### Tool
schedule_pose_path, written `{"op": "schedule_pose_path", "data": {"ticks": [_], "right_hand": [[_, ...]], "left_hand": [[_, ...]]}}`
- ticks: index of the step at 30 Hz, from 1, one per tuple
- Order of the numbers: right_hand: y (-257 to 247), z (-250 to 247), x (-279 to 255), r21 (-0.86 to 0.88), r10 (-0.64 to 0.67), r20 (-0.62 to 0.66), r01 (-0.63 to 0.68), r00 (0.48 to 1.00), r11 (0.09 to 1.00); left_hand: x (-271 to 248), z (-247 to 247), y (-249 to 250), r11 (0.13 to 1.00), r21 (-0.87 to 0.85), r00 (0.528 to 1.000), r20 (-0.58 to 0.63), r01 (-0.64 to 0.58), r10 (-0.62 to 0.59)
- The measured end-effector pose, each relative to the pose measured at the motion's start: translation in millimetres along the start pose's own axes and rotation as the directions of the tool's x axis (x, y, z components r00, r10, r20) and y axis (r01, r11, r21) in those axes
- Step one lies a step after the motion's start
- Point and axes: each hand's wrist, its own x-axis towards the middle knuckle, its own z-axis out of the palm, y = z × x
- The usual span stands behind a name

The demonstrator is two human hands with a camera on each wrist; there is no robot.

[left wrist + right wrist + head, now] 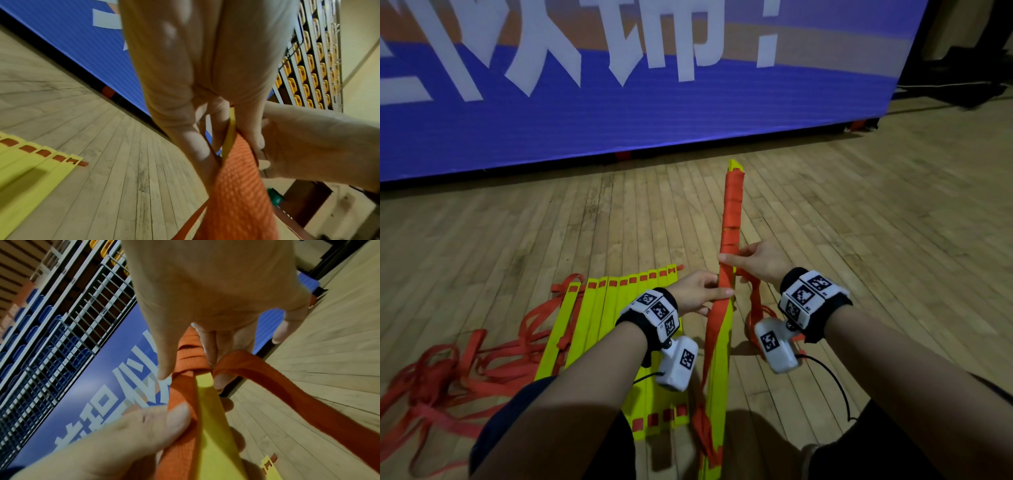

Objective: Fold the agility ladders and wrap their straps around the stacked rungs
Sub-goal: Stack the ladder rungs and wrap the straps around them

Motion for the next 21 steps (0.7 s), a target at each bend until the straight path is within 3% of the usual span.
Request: {"op": "schedule_pose_path", "data": {"ticks": [6, 11, 18, 21], "right_hand": [[3.4, 6.6, 4.6, -0.111, -0.014, -0.072, 0.006, 0.997, 0.994], [2.1, -3.7, 1.0, 0.005, -0.028, 0.041, 0.028, 0.999, 1.000], [2.8, -7.3, 2.8, 0.038, -0.041, 0.068, 0.038, 0.997, 0.999], [3.4, -9.0, 6.1, 0.007, 0.037, 0.037, -0.037, 0.999, 0.999]], "left_hand": [[5.5, 6.2, 0.1, 0.986, 0.165, 0.998, -0.062, -0.005, 0.015], [-0.1, 2.7, 0.9, 0.999, 0.010, 0.999, 0.017, 0.043, -0.044], [0.0, -0.6, 1.9, 1.000, -0.007, 0.998, -0.059, 0.014, -0.015], [3.3, -1.4, -0.9, 1.000, -0.024, 0.988, -0.152, 0.005, -0.009]]}}
